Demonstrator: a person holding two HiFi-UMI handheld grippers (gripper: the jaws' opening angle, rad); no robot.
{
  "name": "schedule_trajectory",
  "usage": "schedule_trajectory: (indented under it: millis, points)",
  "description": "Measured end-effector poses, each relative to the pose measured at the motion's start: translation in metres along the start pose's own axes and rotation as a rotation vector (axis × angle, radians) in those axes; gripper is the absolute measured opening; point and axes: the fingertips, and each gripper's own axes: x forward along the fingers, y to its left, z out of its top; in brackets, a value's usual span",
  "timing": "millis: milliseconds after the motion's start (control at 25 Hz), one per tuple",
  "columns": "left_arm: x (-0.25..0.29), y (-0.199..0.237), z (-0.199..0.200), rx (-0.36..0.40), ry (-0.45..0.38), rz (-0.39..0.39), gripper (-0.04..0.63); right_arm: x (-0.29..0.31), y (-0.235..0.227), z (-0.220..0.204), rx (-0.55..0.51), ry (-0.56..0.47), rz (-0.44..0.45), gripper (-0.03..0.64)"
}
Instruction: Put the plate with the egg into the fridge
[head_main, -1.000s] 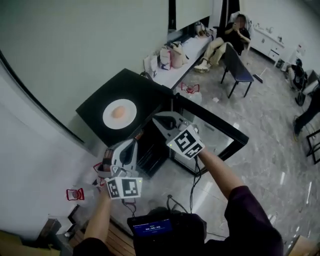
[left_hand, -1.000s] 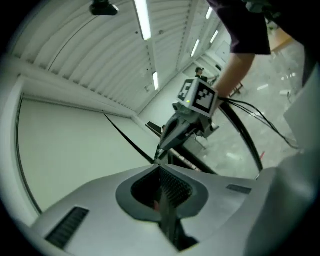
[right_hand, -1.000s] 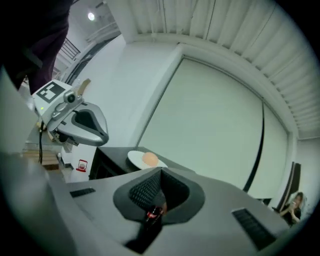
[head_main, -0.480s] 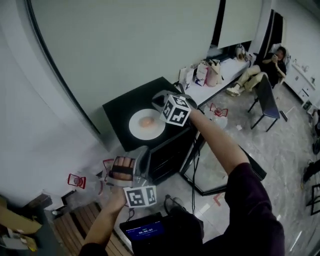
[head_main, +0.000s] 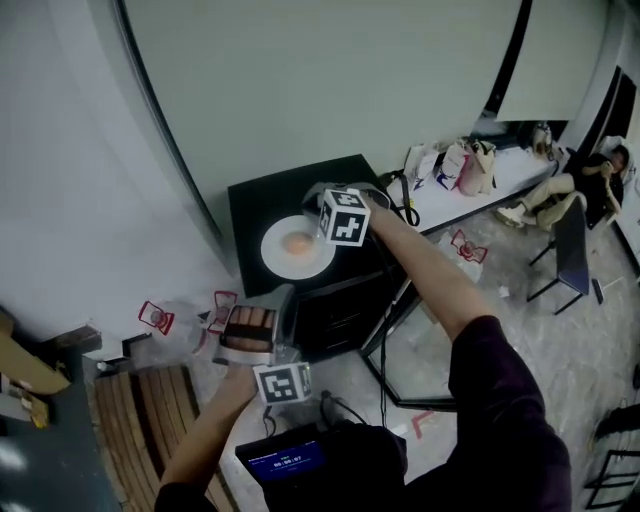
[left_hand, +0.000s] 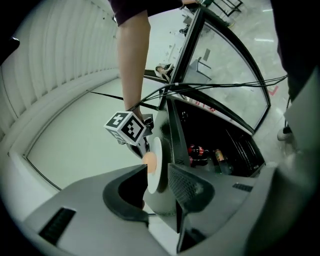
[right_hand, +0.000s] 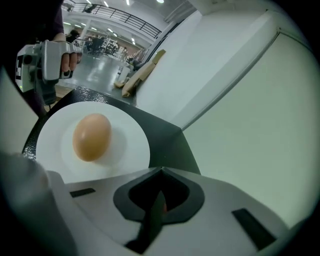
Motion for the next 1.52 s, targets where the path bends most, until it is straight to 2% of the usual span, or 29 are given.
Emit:
schedule_trajectory:
  millis: [200,360,640,800,1080,1160,1320,1520]
  points:
    - [-0.003,-0.003,-0.003,0.043,0.057,0.014,0.087,-0.004,0.022,0.009,-0.025,-0.038,0.067,0.006]
    - [-0.007,-0.01,-0.009,0.07,0.103,-0.008,0.087,-0.011,0.036,0.018,-0.05,-0.075,0.079,0.006]
    - [-0.008,-0.015,-0.02,0.093,0.16,0.006,0.084,-0.019,0.056,0.034,-0.071,-0.121,0.104,0.006]
    - [-0.007,-0.009,-0.02,0.109,0.16,0.042,0.023,-0.025,0.057,0.04,-0.038,-0.159,0.083,0.006]
    - [-0.008,-0.005,-0.019,0.142,0.147,0.093,0.02,-0.073,0.057,0.06,0.113,-0.325,-0.106,0.006]
    - [-0.008,-0.005,-0.019,0.148,0.143,0.096,0.018,-0.095,0.054,0.06,0.188,-0.362,-0.175,0.006]
    - [-0.022,-0.009,-0.017,0.148,0.115,0.105,0.018,-0.143,0.062,0.05,0.442,-0.449,-0.281,0.006]
    - [-0.058,-0.004,0.002,0.148,0.051,0.145,0.018,-0.18,0.111,0.019,0.781,-0.543,-0.335,0.006]
